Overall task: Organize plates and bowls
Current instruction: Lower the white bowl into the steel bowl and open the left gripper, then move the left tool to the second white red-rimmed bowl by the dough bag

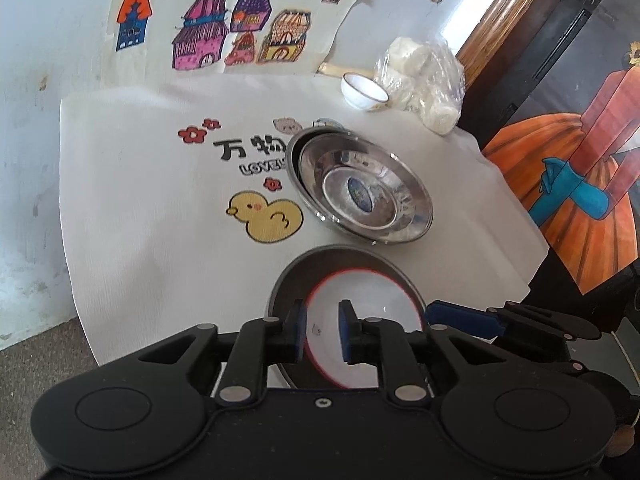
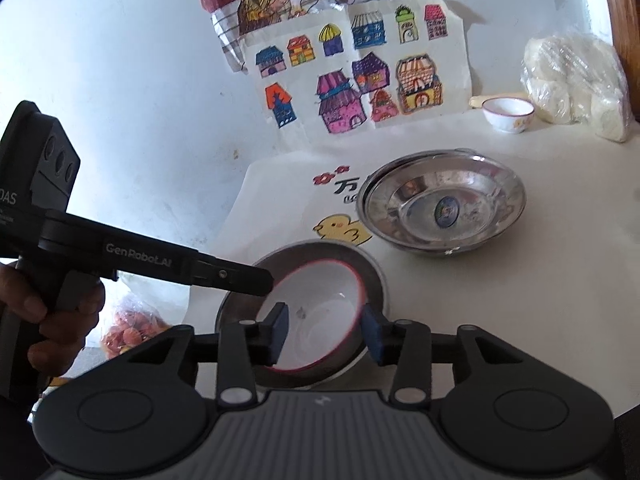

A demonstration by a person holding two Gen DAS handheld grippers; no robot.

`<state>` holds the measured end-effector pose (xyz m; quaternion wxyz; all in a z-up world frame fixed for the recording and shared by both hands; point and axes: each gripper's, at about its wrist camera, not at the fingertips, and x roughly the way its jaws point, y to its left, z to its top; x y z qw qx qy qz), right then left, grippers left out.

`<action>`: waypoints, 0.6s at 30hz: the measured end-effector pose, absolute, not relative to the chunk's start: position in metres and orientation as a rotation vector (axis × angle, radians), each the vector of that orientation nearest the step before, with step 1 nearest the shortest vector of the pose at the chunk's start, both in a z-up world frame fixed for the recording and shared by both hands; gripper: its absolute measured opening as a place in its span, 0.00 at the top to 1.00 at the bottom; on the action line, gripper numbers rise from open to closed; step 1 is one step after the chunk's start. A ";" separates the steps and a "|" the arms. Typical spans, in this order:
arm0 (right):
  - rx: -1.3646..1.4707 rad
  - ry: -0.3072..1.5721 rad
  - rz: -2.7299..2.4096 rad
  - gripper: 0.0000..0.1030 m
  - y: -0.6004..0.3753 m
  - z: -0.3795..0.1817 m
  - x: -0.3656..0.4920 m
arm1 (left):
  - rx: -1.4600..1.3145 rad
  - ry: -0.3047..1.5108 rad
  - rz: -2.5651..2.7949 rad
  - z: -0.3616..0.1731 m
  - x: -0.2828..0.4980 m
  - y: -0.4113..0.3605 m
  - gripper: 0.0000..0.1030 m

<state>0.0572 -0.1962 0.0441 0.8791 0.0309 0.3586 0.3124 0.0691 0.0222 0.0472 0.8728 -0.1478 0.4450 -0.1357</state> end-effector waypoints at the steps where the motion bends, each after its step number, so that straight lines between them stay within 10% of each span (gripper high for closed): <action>1: 0.072 0.740 0.654 0.48 -0.198 0.045 0.057 | -0.310 0.920 -0.284 0.049 0.070 0.022 0.72; 14: 0.122 0.624 0.612 0.06 -0.220 0.064 0.071 | -0.241 0.764 -0.208 0.079 0.093 0.021 0.03; 18: 0.144 0.580 0.565 0.00 -0.232 0.066 0.082 | -0.251 0.710 -0.172 0.086 0.106 0.025 0.01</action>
